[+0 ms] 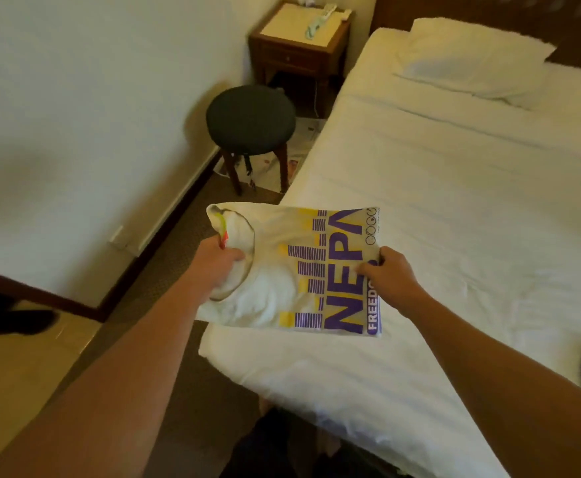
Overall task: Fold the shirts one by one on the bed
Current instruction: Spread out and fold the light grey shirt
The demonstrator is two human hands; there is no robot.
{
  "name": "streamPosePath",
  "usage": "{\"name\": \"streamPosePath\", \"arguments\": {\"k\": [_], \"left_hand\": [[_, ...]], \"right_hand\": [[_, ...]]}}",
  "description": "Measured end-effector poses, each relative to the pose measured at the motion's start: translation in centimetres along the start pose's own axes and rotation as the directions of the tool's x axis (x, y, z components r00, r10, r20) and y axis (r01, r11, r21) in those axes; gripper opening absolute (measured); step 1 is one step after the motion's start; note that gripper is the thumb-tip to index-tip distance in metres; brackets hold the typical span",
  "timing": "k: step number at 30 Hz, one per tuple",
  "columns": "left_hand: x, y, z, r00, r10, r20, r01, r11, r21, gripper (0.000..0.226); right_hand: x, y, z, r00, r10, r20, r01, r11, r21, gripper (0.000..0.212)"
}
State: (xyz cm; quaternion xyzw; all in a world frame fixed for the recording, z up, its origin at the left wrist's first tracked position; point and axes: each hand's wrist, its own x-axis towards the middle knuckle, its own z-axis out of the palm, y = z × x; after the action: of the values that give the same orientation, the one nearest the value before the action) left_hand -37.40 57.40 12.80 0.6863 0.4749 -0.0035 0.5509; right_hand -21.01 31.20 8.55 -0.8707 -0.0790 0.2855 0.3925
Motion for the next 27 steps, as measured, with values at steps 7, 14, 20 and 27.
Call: {"name": "streamPosePath", "arguments": {"k": [7,14,20,27], "left_hand": [[-7.7,-4.2,-4.2,0.980,-0.072,-0.184,0.048,0.990,-0.133,0.023],[-13.8,-9.3,-11.6,0.912,-0.158,-0.377,0.075,0.971,-0.226,0.024],[-17.7,-14.2,-19.9,0.825,-0.205,-0.527,0.024,0.944,-0.330,0.040],[-19.1,-21.5,-30.6,0.698,-0.304,-0.648,0.017,0.912,-0.409,0.043]], "right_hand": [[-2.6,-4.4,1.7,0.976,-0.143,0.165,0.160,0.983,-0.095,0.032],[-5.4,-10.9,8.7,0.911,-0.227,0.345,0.295,0.942,-0.158,0.035],[-8.8,-17.7,18.8,0.800,-0.324,0.504,0.443,0.887,-0.133,0.031],[-13.0,-24.6,32.2,0.679,-0.383,0.627,0.586,0.797,-0.148,0.027]]}}
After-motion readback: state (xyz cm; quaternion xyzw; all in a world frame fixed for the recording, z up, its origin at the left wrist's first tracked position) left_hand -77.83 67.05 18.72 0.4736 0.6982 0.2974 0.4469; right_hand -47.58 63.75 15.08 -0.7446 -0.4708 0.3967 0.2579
